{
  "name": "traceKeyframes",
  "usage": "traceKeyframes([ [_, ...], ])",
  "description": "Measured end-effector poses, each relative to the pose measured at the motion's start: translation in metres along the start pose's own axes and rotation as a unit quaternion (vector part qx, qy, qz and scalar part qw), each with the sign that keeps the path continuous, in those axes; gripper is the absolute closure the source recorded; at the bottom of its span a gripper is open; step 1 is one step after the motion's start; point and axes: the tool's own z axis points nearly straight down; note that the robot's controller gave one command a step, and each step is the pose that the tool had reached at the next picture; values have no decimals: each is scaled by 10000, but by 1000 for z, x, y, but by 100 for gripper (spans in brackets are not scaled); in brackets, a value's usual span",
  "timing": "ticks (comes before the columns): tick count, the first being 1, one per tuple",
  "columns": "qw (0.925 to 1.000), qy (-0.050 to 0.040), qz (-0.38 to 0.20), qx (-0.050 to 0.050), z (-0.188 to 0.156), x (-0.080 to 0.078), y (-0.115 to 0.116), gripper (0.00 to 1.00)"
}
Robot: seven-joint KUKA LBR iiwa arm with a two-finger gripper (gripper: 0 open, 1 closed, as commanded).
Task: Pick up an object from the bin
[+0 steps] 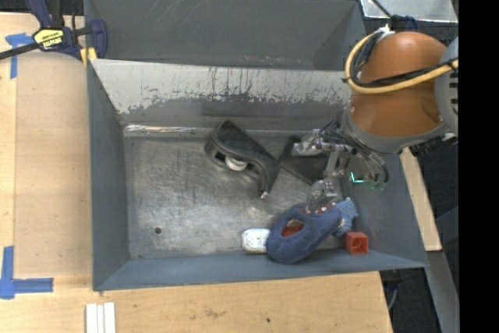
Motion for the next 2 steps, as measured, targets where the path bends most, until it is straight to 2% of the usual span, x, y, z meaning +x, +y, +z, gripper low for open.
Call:
traceKeyframes([
  [1,9949,-76,-1002,7,102,16,-7,0],
  [2,9948,-14,-1015,7,103,20,-7,100],
])
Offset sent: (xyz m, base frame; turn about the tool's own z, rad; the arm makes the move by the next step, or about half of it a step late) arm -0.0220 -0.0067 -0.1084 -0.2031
